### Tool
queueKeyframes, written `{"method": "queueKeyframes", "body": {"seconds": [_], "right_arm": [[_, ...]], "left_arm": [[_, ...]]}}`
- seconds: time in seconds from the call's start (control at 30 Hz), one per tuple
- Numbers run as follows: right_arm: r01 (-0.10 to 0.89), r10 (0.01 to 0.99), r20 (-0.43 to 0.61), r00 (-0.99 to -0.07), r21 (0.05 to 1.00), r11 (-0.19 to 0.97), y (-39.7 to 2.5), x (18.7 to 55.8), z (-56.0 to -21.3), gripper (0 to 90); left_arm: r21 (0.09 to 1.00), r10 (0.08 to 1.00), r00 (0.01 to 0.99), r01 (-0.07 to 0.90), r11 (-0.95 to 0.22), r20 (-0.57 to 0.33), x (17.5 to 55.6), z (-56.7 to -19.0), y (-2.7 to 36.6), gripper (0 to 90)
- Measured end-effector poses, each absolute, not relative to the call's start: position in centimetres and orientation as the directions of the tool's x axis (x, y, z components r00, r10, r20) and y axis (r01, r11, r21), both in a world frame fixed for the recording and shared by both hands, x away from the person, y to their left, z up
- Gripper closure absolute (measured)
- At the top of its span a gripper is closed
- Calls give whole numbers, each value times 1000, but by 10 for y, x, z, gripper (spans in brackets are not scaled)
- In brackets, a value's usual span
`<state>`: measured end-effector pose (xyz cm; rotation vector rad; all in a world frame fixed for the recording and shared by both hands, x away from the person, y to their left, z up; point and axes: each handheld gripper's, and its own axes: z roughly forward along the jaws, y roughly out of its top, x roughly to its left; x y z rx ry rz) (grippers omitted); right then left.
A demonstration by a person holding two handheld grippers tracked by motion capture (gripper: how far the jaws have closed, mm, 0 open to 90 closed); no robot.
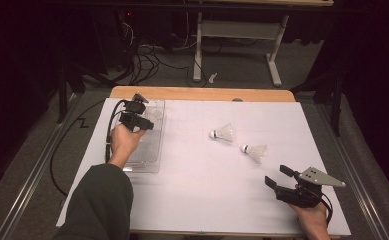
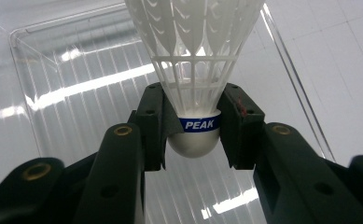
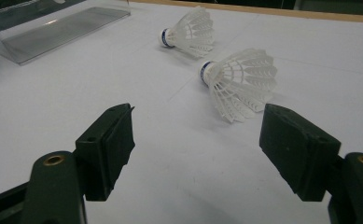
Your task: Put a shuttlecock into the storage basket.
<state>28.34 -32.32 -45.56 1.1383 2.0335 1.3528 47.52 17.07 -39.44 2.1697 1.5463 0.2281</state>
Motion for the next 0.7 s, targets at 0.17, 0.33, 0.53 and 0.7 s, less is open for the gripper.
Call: {"method": "queueKeyframes", "body": {"seconds": [0.17,0.33,0.53,0.7], "right_arm": [[386,822,74,-564,904,183,-323,283,-456,267],[388,823,77,-563,903,182,-323,283,-456,267],[386,823,75,-564,904,183,-323,283,-455,267],[387,822,74,-564,904,184,-323,283,-455,267]], "left_arm": [[459,927,351,850,-257,-132,477,-396,171,633],[452,927,351,853,-260,-130,477,-398,170,548],[466,927,352,847,-257,-128,476,-397,170,466],[480,928,351,840,-252,-126,474,-394,170,429]]}}
